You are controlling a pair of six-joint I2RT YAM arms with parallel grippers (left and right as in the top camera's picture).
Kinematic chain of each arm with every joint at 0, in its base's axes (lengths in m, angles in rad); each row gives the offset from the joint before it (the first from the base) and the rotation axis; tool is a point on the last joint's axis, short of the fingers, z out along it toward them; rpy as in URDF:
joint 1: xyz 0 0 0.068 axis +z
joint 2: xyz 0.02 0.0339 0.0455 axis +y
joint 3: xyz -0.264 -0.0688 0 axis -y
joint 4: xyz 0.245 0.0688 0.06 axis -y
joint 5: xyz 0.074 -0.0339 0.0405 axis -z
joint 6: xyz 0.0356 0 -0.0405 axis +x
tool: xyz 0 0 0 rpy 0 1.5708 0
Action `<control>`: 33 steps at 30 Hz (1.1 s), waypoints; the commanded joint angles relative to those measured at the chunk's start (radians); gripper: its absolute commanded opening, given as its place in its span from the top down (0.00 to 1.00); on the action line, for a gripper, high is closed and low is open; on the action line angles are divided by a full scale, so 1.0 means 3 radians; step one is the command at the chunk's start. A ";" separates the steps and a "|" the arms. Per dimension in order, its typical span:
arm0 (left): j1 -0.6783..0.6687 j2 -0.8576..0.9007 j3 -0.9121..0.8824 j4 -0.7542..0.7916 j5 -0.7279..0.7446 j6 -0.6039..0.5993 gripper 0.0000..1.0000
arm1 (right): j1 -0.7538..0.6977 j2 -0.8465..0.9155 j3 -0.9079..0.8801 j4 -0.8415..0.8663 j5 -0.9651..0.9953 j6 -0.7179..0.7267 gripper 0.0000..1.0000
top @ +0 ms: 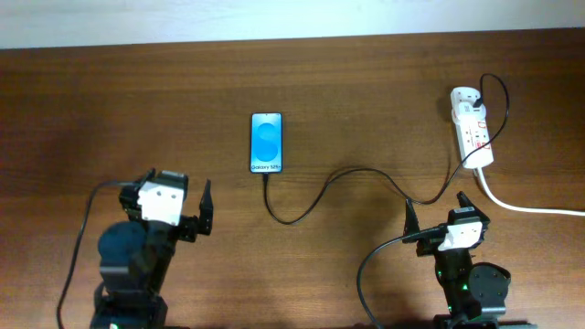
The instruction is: Plug charger to phone and switch on socket
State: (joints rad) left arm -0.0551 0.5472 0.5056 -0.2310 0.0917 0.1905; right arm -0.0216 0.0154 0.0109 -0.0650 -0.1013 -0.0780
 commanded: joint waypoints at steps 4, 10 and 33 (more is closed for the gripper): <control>0.0163 -0.0753 -0.0683 0.0455 -0.0034 0.0074 0.01 | 0.0031 -0.0031 -0.0018 -0.0020 0.0005 0.0024 0.02; 0.0259 -0.1275 -0.1183 0.0910 -0.0031 0.0354 0.01 | 0.0031 -0.0031 -0.0018 -0.0020 0.0005 0.0024 0.02; 0.0258 -0.1803 -0.1654 0.0518 -0.0011 0.0543 0.01 | 0.0031 -0.0031 -0.0018 -0.0020 0.0006 0.0024 0.02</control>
State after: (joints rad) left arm 0.0166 0.0128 0.0120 -0.0708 0.0887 0.3416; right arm -0.0216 0.0147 0.0109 -0.0654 -0.1013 -0.0780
